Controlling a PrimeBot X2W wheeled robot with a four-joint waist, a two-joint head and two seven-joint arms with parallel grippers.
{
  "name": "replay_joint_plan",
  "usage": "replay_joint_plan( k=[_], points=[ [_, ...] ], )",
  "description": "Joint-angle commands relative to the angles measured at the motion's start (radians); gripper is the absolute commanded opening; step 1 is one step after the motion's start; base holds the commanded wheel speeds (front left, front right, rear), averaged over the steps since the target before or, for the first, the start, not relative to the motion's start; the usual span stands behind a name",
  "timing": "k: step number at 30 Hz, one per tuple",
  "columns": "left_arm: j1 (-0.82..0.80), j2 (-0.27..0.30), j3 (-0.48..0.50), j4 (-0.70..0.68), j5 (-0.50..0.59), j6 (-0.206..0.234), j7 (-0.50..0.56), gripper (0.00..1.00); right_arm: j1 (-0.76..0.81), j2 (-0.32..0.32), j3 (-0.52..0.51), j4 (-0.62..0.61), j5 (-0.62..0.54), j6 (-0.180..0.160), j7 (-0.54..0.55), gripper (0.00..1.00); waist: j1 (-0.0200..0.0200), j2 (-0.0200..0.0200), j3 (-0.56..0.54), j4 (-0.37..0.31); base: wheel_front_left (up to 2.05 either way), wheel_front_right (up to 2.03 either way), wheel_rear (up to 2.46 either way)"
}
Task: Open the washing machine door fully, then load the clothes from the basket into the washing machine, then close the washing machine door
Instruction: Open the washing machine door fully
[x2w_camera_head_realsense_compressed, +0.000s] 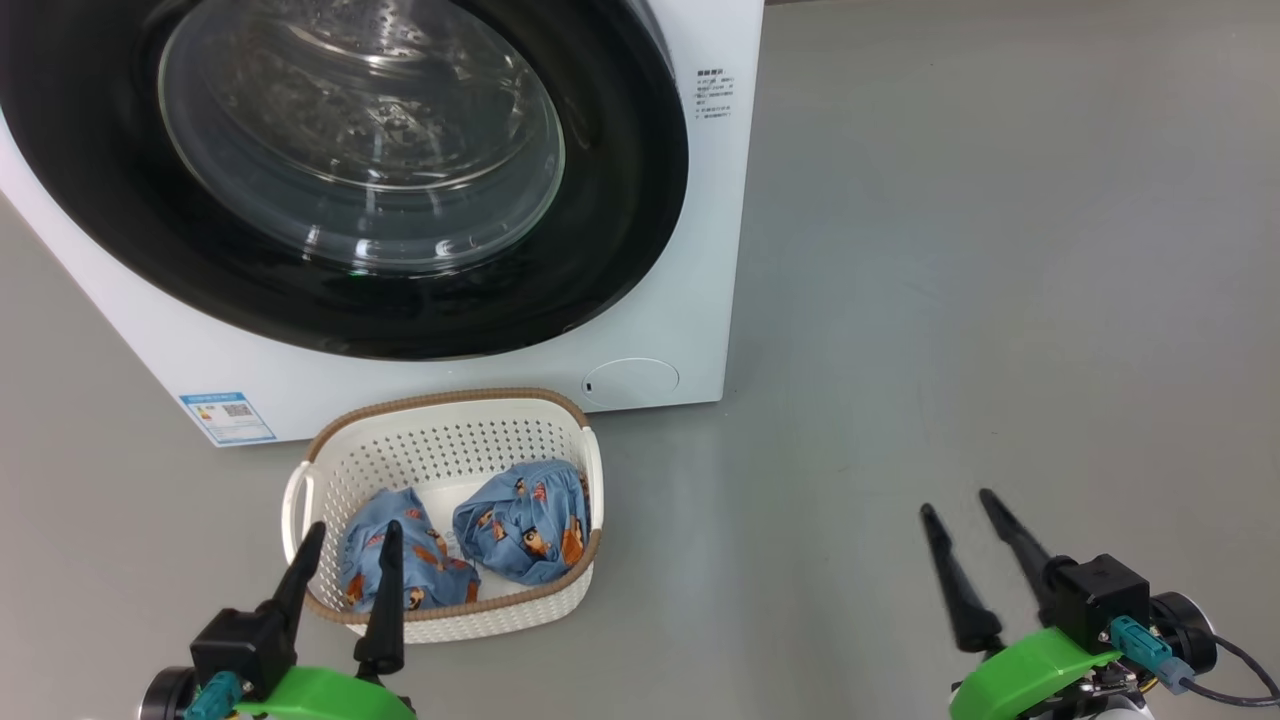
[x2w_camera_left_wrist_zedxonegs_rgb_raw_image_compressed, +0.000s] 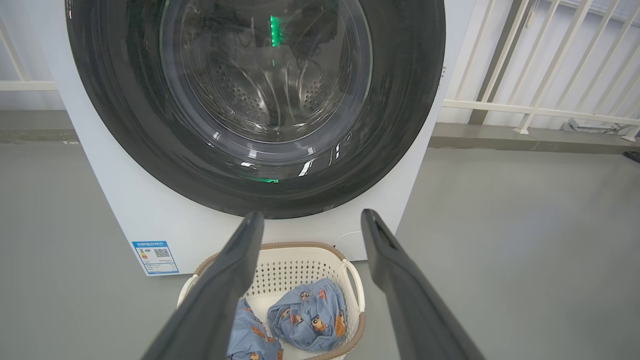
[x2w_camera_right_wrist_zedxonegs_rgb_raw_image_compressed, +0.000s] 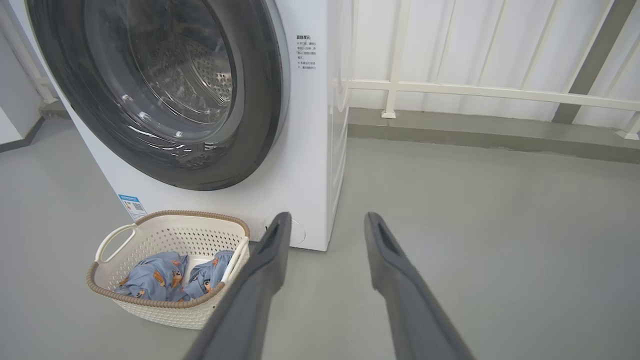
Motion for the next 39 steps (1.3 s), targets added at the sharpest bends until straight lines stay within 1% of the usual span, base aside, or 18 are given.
replay_joint_plan(
  k=[1,16,24,27,30,34,39],
  points=[
    [-0.031,0.016,0.031,-0.024,0.004,0.008,-0.009,1.0,-0.038,-0.002,0.024,-0.03,0.002,0.002,-0.007,0.0,0.0,0.0,0.0,0.0,0.0,0.0,0.0],
    [-0.037,0.016,0.023,-0.036,0.002,0.016,-0.009,1.0,-0.057,-0.002,0.013,-0.025,0.021,0.002,-0.013,0.0,0.0,0.0,0.018,0.003,0.0,0.0,0.0],
    [-0.064,0.016,0.024,-0.051,0.003,0.014,-0.009,1.0,-0.117,-0.006,-0.021,-0.011,0.083,0.002,-0.015,0.0,0.0,0.0,0.072,0.012,0.0,0.0,0.0],
    [-0.078,0.016,0.023,-0.063,0.001,0.013,-0.009,1.0,-0.159,-0.005,-0.044,0.002,0.171,0.002,-0.013,0.0,0.0,0.0,0.104,0.015,0.0,0.0,0.0],
    [-0.095,0.016,0.019,-0.071,-0.002,0.013,-0.009,1.0,-0.21,-0.004,-0.065,0.023,0.324,0.002,0.011,0.0,0.0,0.0,0.137,0.021,0.0,0.0,0.0],
    [-0.123,0.016,0.013,-0.082,-0.005,0.013,-0.009,1.0,-0.294,-0.003,-0.102,0.061,0.563,0.002,0.069,0.0,0.0,0.0,0.184,0.029,0.0,0.0,0.0],
    [-0.166,0.016,0.004,-0.095,-0.013,0.012,-0.009,1.0,-0.426,-0.005,-0.162,0.127,0.875,0.002,0.182,0.0,0.0,0.0,0.248,0.044,0.0,0.0,0.0]
  ],
)
